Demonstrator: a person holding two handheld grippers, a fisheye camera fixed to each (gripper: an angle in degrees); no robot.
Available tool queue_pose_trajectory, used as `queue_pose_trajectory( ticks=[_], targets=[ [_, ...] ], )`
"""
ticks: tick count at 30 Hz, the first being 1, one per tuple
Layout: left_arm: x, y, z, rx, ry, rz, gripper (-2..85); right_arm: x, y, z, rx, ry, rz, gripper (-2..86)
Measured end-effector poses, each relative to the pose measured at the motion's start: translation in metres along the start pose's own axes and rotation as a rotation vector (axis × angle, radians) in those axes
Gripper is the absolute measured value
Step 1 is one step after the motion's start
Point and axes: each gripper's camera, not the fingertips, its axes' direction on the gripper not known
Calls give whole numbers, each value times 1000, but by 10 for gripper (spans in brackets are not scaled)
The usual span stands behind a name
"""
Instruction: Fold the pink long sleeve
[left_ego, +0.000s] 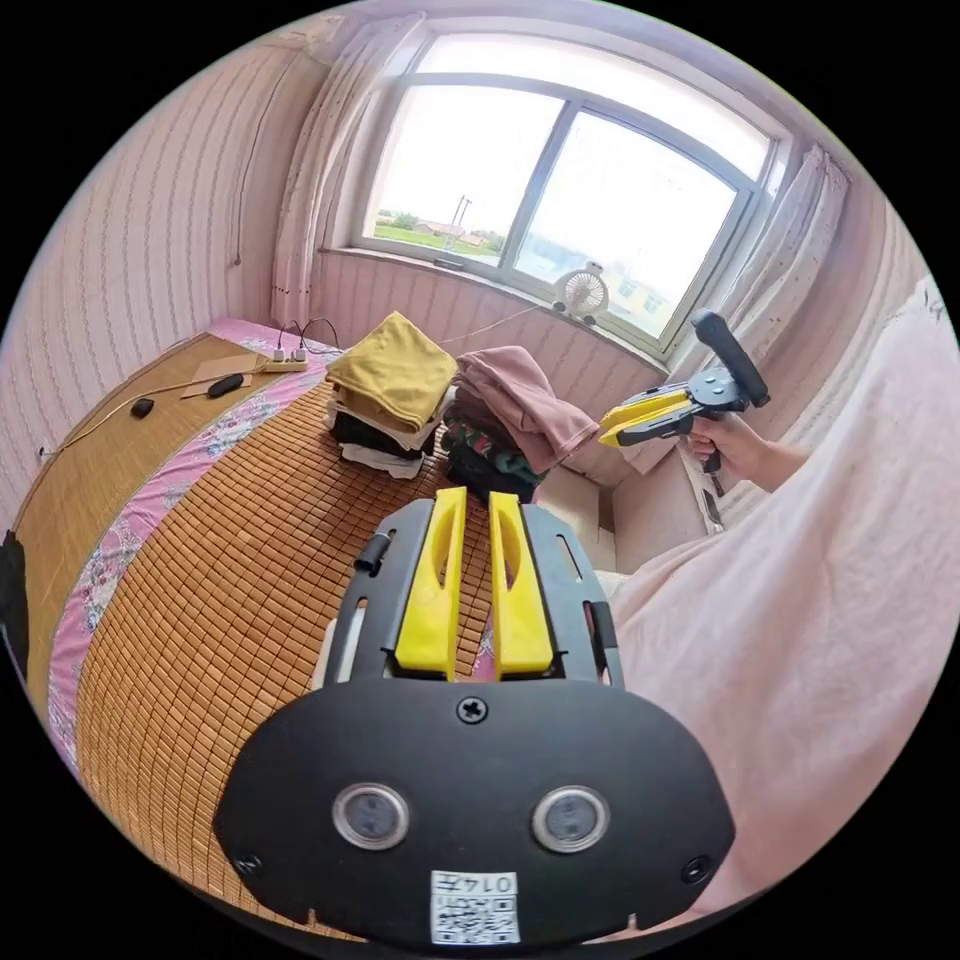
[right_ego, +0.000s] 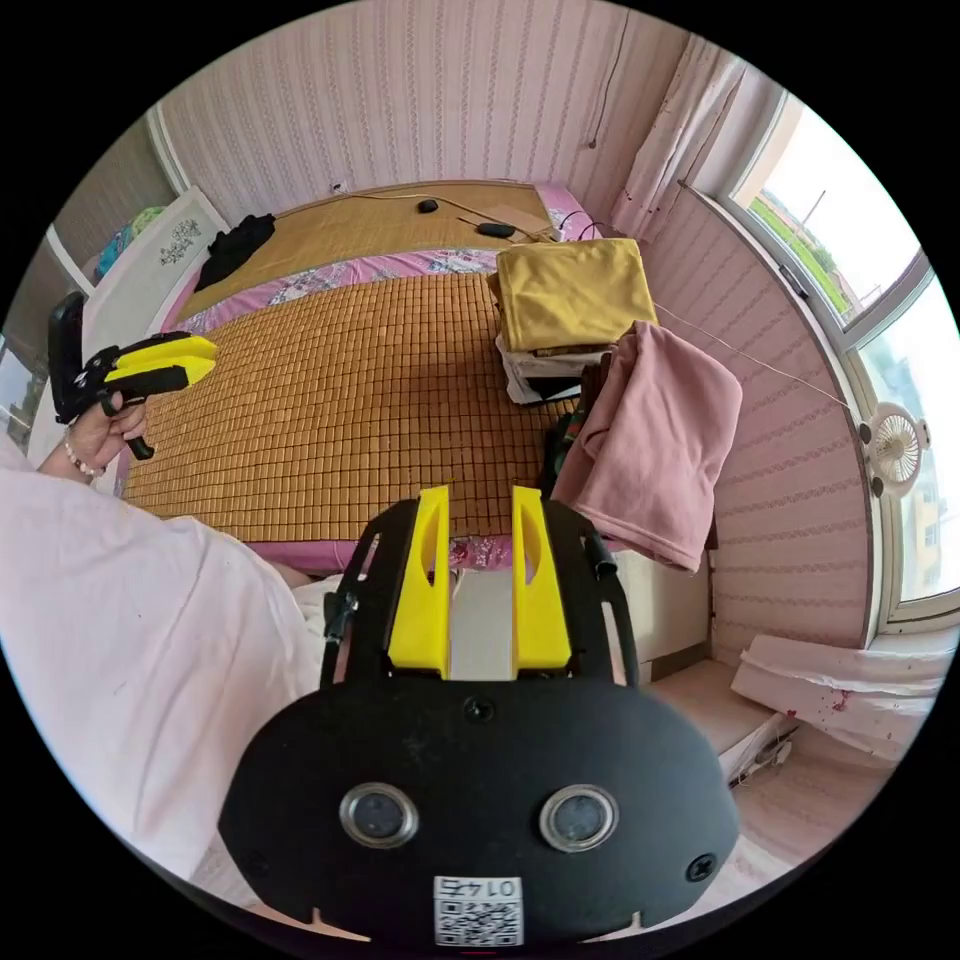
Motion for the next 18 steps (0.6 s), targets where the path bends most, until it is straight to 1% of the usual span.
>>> queue_pose_trajectory(
  ticks=[4, 7, 10, 13, 15, 18],
  targets=[
    [12, -3, 16, 1, 62, -15, 64, -3, 17, -9, -24, 87, 30, 111],
    [27, -17, 42, -7, 50, 13, 70, 20, 17, -2, -47, 83, 58, 121],
    [39, -41, 88, -37, 40, 24, 81, 56, 7, 12, -61, 51, 83, 129],
    [48, -72, 147, -78, 59, -32, 92, 94, -11, 32, -66, 69, 103, 125],
    [55, -95, 197, -135, 72, -97, 95, 111, -24, 50, -91, 67, 77, 123],
    [62, -117, 255, -208, 70, -172, 103, 127, -45, 87, -178, 54, -26, 113]
  ],
)
